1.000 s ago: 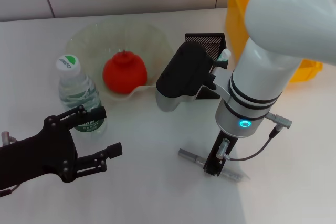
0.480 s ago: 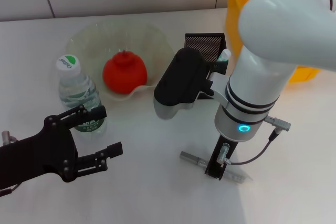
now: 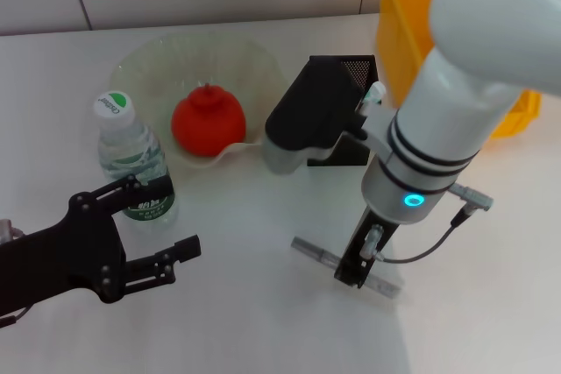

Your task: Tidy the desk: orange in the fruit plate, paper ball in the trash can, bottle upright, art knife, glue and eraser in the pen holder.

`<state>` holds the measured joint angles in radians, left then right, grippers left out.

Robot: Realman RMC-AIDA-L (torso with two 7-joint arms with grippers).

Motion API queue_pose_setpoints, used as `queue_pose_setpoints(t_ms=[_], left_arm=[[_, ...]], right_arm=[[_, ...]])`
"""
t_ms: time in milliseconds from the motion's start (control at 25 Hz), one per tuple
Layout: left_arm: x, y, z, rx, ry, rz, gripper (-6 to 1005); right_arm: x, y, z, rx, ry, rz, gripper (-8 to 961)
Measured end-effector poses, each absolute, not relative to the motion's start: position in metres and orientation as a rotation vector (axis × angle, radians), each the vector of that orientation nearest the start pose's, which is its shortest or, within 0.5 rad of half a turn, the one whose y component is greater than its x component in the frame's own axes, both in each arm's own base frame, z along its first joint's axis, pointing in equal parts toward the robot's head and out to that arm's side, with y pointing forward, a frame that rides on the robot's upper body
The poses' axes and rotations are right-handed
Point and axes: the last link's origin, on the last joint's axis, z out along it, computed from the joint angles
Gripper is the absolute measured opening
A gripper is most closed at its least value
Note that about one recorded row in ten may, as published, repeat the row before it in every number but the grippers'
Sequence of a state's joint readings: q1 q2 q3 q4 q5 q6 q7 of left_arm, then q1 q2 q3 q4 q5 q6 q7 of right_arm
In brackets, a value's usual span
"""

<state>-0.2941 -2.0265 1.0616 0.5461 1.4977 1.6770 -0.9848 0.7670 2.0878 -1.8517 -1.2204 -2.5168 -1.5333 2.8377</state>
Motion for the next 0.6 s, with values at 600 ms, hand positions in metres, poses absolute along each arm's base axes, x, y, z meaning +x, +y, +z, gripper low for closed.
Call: queue_pose_setpoints(t_ms=[600], left_arm=[[-0.271, 0.249, -0.007, -2.694, -0.274, -1.116, 815]], right_arm=[[0.121, 0.319, 0.041, -2.484, 0.538, -0.574, 139]])
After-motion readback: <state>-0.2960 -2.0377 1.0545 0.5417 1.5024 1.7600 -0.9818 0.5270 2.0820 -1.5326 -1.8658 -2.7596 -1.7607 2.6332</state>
